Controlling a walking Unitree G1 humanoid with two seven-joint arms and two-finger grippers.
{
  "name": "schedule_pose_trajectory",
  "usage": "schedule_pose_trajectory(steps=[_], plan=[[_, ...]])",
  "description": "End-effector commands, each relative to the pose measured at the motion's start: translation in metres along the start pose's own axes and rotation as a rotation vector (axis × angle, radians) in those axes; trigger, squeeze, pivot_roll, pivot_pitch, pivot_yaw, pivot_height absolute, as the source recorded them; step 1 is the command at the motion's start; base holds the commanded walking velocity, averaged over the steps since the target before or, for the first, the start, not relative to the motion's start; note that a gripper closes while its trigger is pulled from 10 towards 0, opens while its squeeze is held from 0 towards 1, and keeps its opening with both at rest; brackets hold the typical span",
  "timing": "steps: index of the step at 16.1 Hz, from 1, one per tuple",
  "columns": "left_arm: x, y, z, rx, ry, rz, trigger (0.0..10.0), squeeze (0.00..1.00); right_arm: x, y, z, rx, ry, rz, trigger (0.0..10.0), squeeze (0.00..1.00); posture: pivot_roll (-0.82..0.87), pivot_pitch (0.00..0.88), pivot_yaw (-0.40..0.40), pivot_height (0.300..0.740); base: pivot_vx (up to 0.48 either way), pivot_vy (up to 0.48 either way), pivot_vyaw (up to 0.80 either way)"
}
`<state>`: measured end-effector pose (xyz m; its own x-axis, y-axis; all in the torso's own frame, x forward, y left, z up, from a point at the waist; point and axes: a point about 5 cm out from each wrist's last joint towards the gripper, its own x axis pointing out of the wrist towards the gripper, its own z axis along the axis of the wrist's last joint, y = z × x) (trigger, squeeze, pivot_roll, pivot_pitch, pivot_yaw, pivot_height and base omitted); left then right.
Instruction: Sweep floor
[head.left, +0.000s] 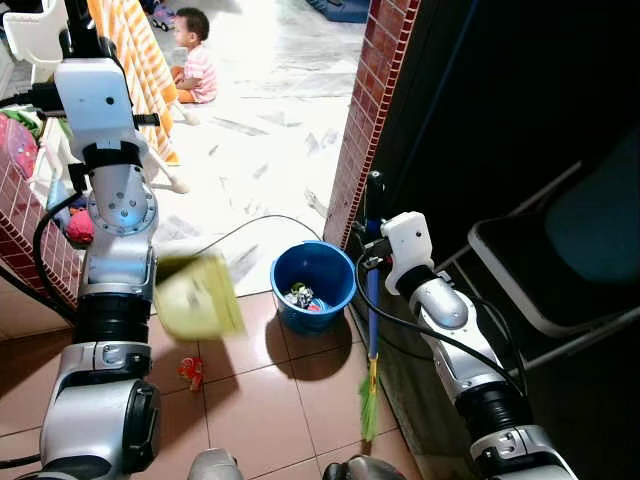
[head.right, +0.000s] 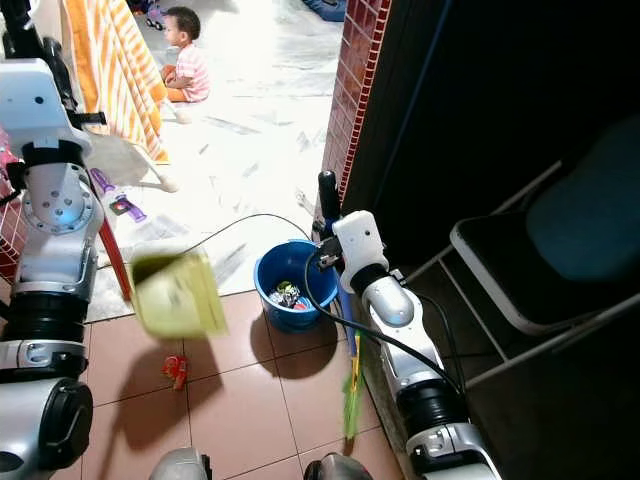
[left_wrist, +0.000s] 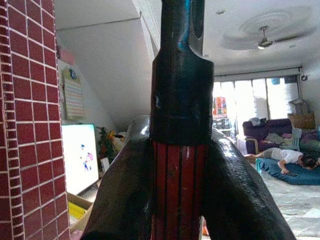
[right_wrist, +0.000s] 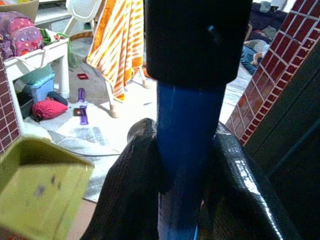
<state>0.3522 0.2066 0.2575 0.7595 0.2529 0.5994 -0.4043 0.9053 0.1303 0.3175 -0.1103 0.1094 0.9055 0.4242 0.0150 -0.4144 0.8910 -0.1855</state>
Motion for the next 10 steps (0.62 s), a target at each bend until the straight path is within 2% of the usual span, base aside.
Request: schedule_pose_trajectory(steps=[1,3,4,6,7,8,9,10], plan=[[0.011,-0.003,0.031,-0.057,-0.142,0.007,10.0,0.00,0.000,-0.002,0.003,-0.010,-0.012,0.002,10.0,0.00,-0.07,0.000,-0.101,0.740,0.000,0.000,0.00],[0.015,-0.006,0.042,-0.128,-0.187,-0.029,10.0,0.00,0.000,-0.001,0.002,-0.006,-0.011,0.005,10.0,0.00,-0.07,0.000,-0.095,0.740,0.000,0.000,0.00],[0.017,-0.008,0.049,-0.133,-0.220,-0.060,10.0,0.00,0.000,0.000,0.002,-0.003,-0.010,0.005,10.0,0.00,-0.07,0.000,-0.093,0.740,0.000,0.000,0.00],[0.021,-0.010,0.061,-0.095,-0.283,-0.091,10.0,0.00,-0.001,0.001,0.001,0.001,-0.009,0.007,10.0,0.00,-0.07,0.000,-0.093,0.740,0.000,0.000,0.00],[0.020,-0.015,0.059,-0.070,-0.273,-0.125,10.0,0.00,-0.001,0.001,0.001,0.004,-0.008,0.010,10.0,0.00,-0.06,0.000,-0.093,0.740,0.000,0.000,0.00],[0.012,-0.027,0.032,-0.010,-0.122,-0.195,10.0,0.00,0.000,0.001,0.001,0.007,-0.004,0.016,10.0,0.00,-0.07,0.000,-0.088,0.740,0.000,0.000,0.00],[0.006,-0.029,0.021,-0.014,-0.060,-0.197,10.0,0.00,0.000,0.001,0.001,0.008,-0.003,0.016,10.0,0.00,-0.07,0.000,-0.088,0.740,0.000,0.000,0.00],[-0.009,-0.032,-0.003,-0.002,0.067,-0.214,10.0,0.00,-0.001,0.001,0.000,0.011,0.000,0.015,10.0,0.00,-0.07,0.000,-0.088,0.740,0.000,0.000,0.00]])
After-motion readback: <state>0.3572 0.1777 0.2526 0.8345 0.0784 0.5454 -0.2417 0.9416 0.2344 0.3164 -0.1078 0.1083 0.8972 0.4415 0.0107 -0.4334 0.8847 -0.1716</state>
